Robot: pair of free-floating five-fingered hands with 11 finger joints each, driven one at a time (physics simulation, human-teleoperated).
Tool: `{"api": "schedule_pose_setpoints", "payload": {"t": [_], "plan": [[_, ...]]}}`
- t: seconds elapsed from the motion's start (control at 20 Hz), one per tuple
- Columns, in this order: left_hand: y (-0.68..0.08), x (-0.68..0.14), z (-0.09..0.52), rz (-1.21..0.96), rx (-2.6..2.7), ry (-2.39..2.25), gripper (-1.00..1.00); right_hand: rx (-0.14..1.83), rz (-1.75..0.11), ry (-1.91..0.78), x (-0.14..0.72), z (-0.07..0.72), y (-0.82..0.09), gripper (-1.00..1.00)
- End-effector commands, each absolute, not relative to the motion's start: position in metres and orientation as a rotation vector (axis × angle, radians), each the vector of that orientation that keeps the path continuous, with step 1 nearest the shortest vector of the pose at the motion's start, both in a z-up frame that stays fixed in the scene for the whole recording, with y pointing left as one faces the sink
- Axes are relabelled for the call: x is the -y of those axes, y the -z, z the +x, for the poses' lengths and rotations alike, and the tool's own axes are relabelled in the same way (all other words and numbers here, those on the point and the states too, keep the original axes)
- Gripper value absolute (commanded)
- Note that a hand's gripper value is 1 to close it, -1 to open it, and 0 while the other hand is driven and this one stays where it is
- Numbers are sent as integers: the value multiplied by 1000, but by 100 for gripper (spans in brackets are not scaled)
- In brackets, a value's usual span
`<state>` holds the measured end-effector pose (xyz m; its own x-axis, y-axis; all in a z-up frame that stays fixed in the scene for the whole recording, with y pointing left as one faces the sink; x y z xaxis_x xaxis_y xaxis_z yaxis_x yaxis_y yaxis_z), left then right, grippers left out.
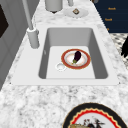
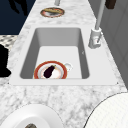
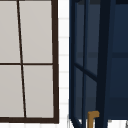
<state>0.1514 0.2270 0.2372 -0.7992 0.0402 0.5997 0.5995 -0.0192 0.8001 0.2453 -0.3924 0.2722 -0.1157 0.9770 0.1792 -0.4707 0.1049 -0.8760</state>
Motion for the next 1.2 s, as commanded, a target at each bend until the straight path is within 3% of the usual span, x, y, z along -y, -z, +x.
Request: {"api": "schedule_pose_setpoints", "payload": {"t": [0.0, 1.15], "plan": [[-237, -227, 151, -666, 1861, 1872, 0, 1015, -662, -1292, 394, 236, -300, 100], [-237, -227, 151, -666, 1861, 1872, 0, 996, -707, -1302, 383, 190, -481, 100]]}}
